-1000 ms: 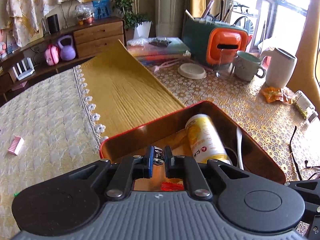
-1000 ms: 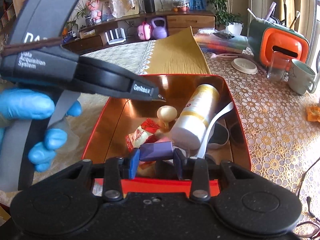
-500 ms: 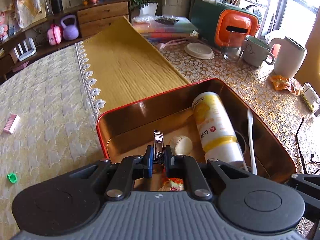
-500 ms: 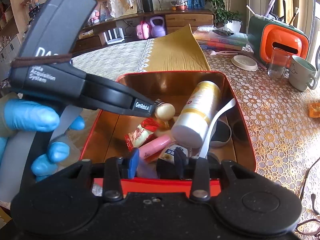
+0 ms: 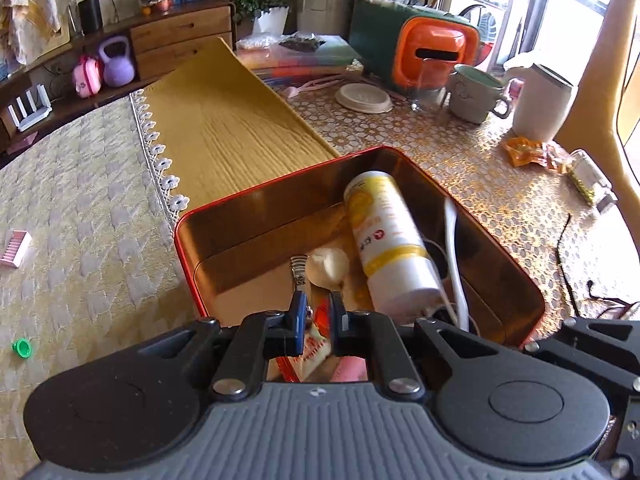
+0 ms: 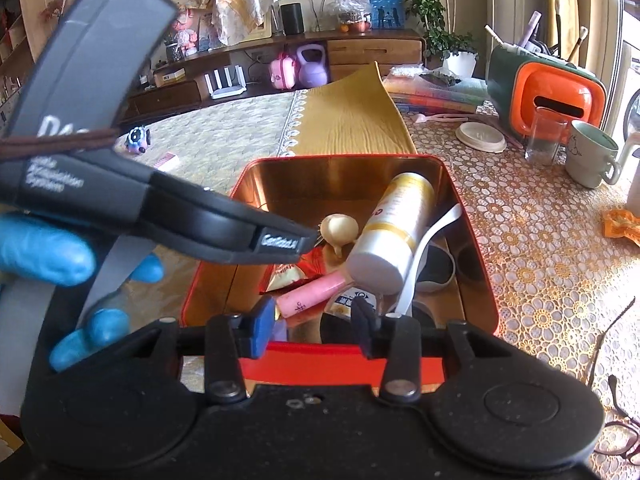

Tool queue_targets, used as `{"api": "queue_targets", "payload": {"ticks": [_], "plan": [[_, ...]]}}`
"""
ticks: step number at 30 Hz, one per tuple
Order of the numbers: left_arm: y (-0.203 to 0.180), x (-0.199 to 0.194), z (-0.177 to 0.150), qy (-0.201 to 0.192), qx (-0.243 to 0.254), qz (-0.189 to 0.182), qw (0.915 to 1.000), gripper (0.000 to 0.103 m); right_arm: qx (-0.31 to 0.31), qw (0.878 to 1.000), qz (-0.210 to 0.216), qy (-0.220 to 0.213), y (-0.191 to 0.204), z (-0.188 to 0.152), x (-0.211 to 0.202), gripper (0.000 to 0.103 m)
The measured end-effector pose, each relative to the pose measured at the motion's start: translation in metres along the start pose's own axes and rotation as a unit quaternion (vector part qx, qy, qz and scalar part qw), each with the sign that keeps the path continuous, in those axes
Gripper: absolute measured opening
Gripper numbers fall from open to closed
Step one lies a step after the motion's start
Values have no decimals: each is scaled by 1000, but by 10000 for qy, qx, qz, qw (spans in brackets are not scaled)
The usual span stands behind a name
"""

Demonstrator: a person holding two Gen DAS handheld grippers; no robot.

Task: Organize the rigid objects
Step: 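Lower both tools into the red tin and open them to drop clipper and block, then lift both open tools away from the red tin toward the silver tin and green cap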

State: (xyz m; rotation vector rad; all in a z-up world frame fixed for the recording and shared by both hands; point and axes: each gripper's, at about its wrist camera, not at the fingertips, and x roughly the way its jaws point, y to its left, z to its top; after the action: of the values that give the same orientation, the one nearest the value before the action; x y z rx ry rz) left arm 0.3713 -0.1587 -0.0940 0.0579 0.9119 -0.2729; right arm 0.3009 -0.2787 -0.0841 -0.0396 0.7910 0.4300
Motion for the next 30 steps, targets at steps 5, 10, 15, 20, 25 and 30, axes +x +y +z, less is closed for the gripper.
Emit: {"api": "queue_targets", "payload": {"ticks": [5, 10, 15, 20, 25, 30], "plan": [[3, -22, -3, -143, -31, -103, 9998, 11, 26, 10000, -41, -74, 3, 0, -9, 43], [8, -46, -10, -281, -70, -175, 9994, 11, 33, 9998, -38, -185, 9, 2, -20, 45], [16, -72, -20, -433, -45, -143, 9989, 11, 37, 9995, -29, -310, 16, 3, -35, 46], [30, -98, -33, -575, -129, -125, 9982, 11, 9, 9991, 18, -429, 27, 3, -49, 47], [43, -123, -49, -706, -147, -9, 9974, 11, -77, 9986, 96, -508, 44, 1, -62, 51], [60, -145, -66, -809, -270, 48, 9963, 11, -196, 9978, 195, -599, 65, 1, -72, 58]]}}
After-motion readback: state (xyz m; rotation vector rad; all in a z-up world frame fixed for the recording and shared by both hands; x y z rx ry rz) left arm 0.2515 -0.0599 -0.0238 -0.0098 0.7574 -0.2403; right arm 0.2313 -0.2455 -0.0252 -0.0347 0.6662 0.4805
